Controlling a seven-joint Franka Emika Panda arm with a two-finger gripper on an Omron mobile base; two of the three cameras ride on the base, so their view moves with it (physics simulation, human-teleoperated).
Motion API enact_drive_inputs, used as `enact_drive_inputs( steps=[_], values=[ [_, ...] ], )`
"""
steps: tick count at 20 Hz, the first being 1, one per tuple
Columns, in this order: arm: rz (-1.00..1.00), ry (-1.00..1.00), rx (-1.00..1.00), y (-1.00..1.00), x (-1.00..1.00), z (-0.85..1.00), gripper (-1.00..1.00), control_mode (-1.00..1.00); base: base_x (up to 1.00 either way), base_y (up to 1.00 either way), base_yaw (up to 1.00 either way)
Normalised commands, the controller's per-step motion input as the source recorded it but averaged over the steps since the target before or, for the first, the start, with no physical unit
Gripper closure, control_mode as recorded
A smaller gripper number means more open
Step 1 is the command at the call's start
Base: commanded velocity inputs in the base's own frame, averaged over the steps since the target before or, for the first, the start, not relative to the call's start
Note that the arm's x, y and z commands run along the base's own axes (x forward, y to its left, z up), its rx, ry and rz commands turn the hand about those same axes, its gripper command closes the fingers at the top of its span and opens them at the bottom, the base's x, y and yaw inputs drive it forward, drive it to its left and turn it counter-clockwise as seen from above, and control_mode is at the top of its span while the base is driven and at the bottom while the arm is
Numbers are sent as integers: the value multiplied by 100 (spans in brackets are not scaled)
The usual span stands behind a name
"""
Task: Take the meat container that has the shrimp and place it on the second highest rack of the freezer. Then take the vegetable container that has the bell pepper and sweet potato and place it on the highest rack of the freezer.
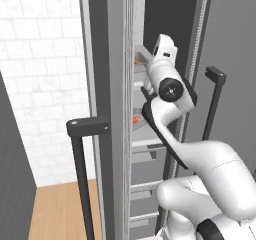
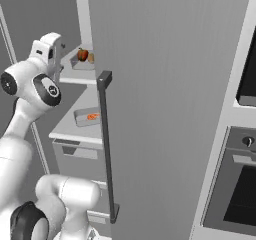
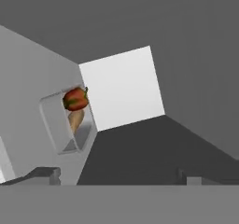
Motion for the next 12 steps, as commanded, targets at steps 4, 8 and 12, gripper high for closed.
enact_drive_inputs(
  steps=[4,8,12],
  values=[
    [0,-44,0,0,-100,0,-100,-100,0,0,0],
    [0,-40,0,0,-100,0,-100,-100,0,0,0],
    [0,-35,3,0,-100,0,-100,-100,0,0,0]
  ],
)
